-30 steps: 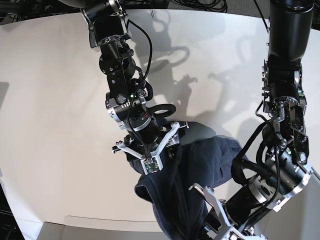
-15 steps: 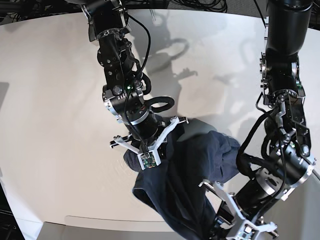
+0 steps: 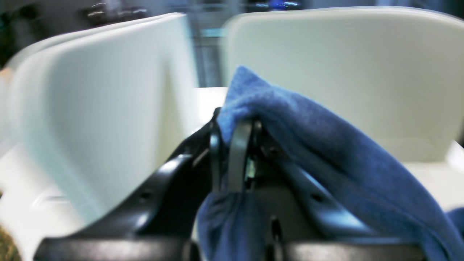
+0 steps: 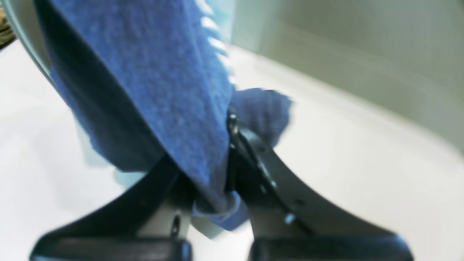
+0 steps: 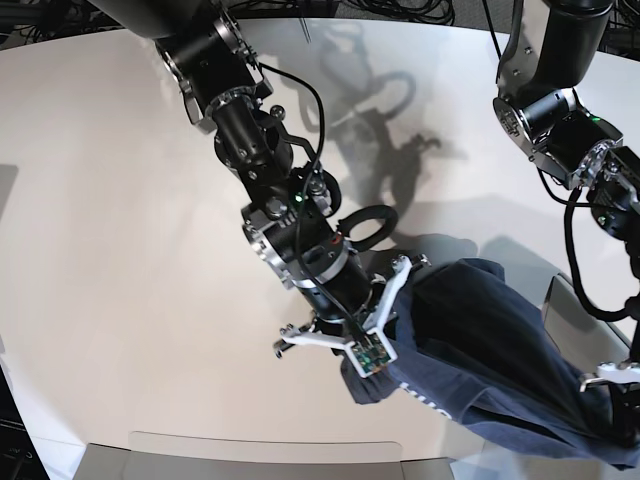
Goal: Layout the t-shirt on the table in an organized manner, then fold the t-shirt properly
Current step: 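Grasp the hanging shirt with the right gripper below the left gripper, then lay the shirt flat by dragging it across the table with both grippers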
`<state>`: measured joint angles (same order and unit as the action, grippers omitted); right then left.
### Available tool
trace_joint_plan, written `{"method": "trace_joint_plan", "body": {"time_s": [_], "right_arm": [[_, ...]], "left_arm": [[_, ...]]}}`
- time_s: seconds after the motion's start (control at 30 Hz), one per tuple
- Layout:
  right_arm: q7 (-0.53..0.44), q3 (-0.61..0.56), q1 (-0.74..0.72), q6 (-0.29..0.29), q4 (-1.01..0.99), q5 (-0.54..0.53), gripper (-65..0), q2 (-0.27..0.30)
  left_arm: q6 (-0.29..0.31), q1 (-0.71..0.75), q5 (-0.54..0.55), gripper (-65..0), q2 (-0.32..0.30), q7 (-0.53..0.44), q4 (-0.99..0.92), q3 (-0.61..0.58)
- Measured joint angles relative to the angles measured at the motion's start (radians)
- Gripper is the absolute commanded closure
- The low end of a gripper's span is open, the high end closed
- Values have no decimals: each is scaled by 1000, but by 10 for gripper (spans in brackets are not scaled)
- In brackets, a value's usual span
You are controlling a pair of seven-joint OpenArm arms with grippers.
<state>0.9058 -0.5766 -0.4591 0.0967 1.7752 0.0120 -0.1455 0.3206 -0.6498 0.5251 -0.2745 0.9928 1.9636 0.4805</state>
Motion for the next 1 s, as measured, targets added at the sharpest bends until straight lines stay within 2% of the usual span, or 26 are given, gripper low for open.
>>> {"method": "trace_joint_plan", "body": {"time_s": [0.17, 0.3, 0.43, 0.5, 0.57, 0.67, 0.73, 0.8, 0.87, 0.9, 0.97, 1.0], "right_arm": [[-108, -37, -166, 4, -30, -10, 0, -5], [-172, -38, -241, 4, -22, -9, 0, -5], [-305, -21, -255, -5, 18, -13, 0, -9], [-357, -8, -224, -85, 35, -16, 0, -11], [-393, -6, -160, -151, 37, -15, 0, -13], [-401, -12, -8, -183, 37, -18, 0, -13], [-361, -16, 112, -185, 36, -16, 0, -10], [-264, -37, 203, -145, 59, -5, 0, -1], [-166, -73, 286, -47, 127, -2, 0, 26], [-145, -97, 317, 0, 175, -2, 0, 54], [-165, -115, 379, 69, 267, -8, 0, 100], [-187, -113, 409, 76, 283, -7, 0, 127]], "left_arm": [[4, -130, 11, 0, -18, -85, 5, 112], [10, -240, 13, 0, -89, -126, 5, 117], [12, -366, 15, 0, -141, -137, 8, 107], [24, -423, 30, 0, -176, -139, 10, 67], [29, -434, 44, 0, -183, -156, 18, 56], [31, -341, 49, 0, -166, -155, -1, 46], [2, -232, 15, 0, -104, -156, -53, -8], [-18, -166, -11, 0, -40, -148, -133, -95], [-14, -121, -13, 0, 27, -146, -217, -210], [-12, -107, 1, 0, 51, -161, -262, -273], [-8, -93, 8, 0, 95, -166, -366, -404], [-8, -90, 10, 0, 108, -188, -416, -459]]}}
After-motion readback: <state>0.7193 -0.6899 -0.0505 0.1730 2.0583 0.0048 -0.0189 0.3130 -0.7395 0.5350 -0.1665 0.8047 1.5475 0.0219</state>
